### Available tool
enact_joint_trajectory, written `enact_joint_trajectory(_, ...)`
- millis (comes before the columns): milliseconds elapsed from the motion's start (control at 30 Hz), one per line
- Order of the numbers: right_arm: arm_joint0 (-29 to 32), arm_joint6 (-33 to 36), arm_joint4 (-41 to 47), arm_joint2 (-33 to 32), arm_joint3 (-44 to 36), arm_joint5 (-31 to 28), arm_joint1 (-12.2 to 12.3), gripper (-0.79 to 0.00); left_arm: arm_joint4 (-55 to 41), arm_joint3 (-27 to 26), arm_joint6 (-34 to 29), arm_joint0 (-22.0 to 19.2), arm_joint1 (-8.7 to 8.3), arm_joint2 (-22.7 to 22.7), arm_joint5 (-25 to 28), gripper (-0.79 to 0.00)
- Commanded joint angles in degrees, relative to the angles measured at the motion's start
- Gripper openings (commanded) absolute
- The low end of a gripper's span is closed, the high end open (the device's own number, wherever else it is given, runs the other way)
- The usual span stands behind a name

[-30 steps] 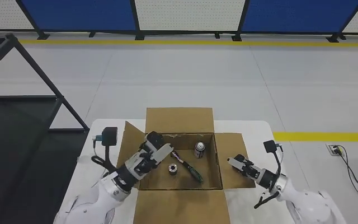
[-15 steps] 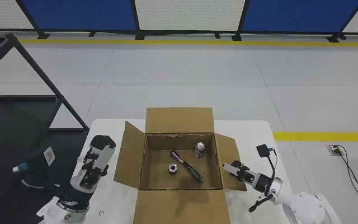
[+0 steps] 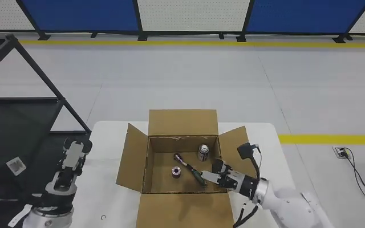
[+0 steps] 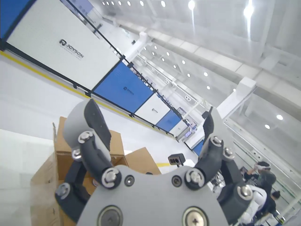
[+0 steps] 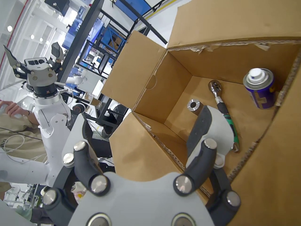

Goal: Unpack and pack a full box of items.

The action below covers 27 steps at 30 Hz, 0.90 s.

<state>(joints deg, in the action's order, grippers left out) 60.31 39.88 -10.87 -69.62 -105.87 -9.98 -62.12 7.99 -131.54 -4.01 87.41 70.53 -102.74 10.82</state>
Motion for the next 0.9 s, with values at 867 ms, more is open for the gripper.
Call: enact_joint_trajectory(867,-17.74,1.86,-19.67,20.22,10.64,13.48,-4.51,0.000,-11.03,-1.96,-3.50,9.93,0.56,-8.91,-6.02,0.000)
